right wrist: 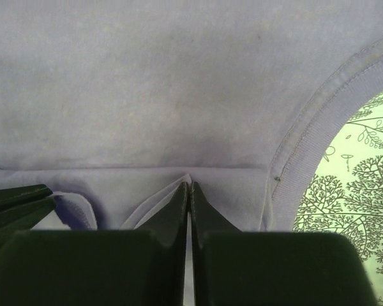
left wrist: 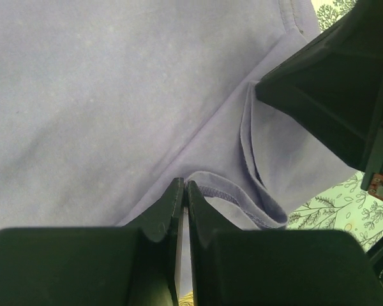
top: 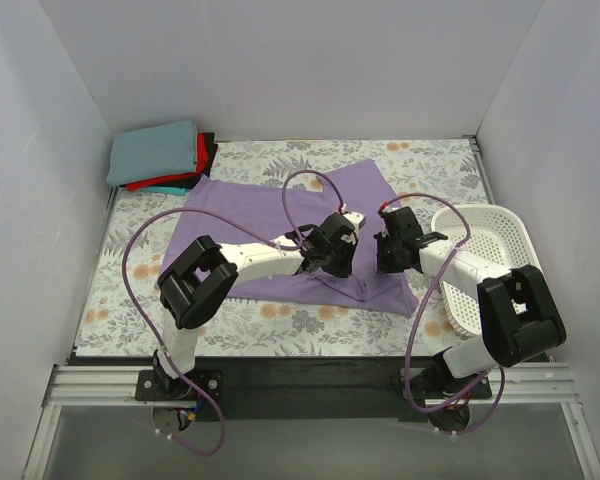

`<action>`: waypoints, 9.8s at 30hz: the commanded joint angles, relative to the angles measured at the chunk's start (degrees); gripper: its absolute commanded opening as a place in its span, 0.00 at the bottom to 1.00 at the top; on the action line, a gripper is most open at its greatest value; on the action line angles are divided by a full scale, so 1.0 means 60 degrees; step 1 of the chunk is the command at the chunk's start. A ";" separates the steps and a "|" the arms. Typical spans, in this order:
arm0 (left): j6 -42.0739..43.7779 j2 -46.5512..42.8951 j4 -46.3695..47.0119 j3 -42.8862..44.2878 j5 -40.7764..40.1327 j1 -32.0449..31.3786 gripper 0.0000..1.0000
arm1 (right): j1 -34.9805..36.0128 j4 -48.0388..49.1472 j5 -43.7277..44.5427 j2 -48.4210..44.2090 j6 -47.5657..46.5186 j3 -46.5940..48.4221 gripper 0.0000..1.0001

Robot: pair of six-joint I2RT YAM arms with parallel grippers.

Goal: Fold and stack the t-shirts
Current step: Fold the tshirt

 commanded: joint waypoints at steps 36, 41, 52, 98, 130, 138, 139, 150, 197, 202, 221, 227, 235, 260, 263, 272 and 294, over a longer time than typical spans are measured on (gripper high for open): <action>-0.1700 0.0053 0.0478 0.1017 -0.2753 0.1302 0.00 | -0.0424 0.3129 0.2320 0.0548 0.0917 0.1781 0.01; -0.1860 -0.0035 0.0522 0.0724 -0.2842 0.1331 0.00 | -0.0541 0.3203 0.2261 0.0680 0.0947 0.1678 0.01; -0.2094 0.0068 0.0581 0.0709 -0.2841 0.1477 0.03 | -0.0966 0.3203 0.2012 0.1031 0.0947 0.1663 0.01; -0.7661 -0.1470 -0.6816 -0.0522 -0.3428 0.4994 0.22 | 0.1216 0.1723 -0.0683 0.0636 0.1151 0.1151 0.41; -0.7618 -0.1382 -0.6699 -0.0419 -0.3354 0.5154 0.00 | 0.1202 0.1855 -0.0347 0.0402 0.1240 -0.0153 0.40; -0.7603 -0.1660 -0.6685 -0.0668 -0.3427 0.5242 0.00 | 0.1216 0.1870 -0.0258 0.0445 0.1254 -0.0226 0.40; -0.7618 -0.1675 -0.6699 -0.0741 -0.3427 0.5271 0.00 | 0.1216 0.1870 -0.0244 0.0460 0.1269 -0.0241 0.40; -0.7164 -0.1894 -0.6056 -0.1034 -0.3076 0.5404 0.20 | 0.1216 0.1855 -0.0229 0.0387 0.1269 -0.0197 0.40; -0.8145 -0.6508 -0.6069 -0.6746 -0.3428 0.7528 0.59 | 0.3691 -0.0678 0.0520 -0.1208 0.2074 -0.2144 0.79; -0.7824 -0.6919 -0.6186 -0.6588 -0.3046 0.7513 0.59 | 0.3809 -0.1278 0.0313 -0.1868 0.2221 -0.2220 0.80; -0.5977 0.0050 -0.5834 0.3368 -0.5521 0.8524 0.44 | -0.0643 -0.0476 -0.1372 0.2596 0.0448 0.6672 0.88; -0.5772 0.2042 -0.6640 0.5058 -0.6386 0.8553 0.41 | -0.1068 -0.0196 -0.1664 0.3534 0.0492 0.7360 0.88; -0.5918 0.2909 -0.7241 0.5895 -0.6752 0.8553 0.41 | -0.1391 -0.0005 -0.1709 0.3932 0.0434 0.7230 0.87; -0.5728 0.3613 -0.6890 0.5998 -0.6650 0.8567 0.11 | -0.2138 0.0537 -0.1298 0.6216 -0.0503 0.8166 0.87; -0.5728 0.3452 -0.6773 0.5764 -0.6548 0.8568 0.01 | -0.2138 0.0537 -0.1211 0.6654 -0.0547 0.8605 0.84; -0.5787 0.3262 -0.6612 0.5470 -0.6357 0.8582 0.00 | -0.1818 0.0508 -0.0292 0.7638 -0.0416 0.9573 0.70; -0.5626 0.2749 -0.5735 0.4987 -0.5948 0.8641 0.00 | -0.1157 -0.0708 0.1646 0.8401 -0.0386 1.0833 0.19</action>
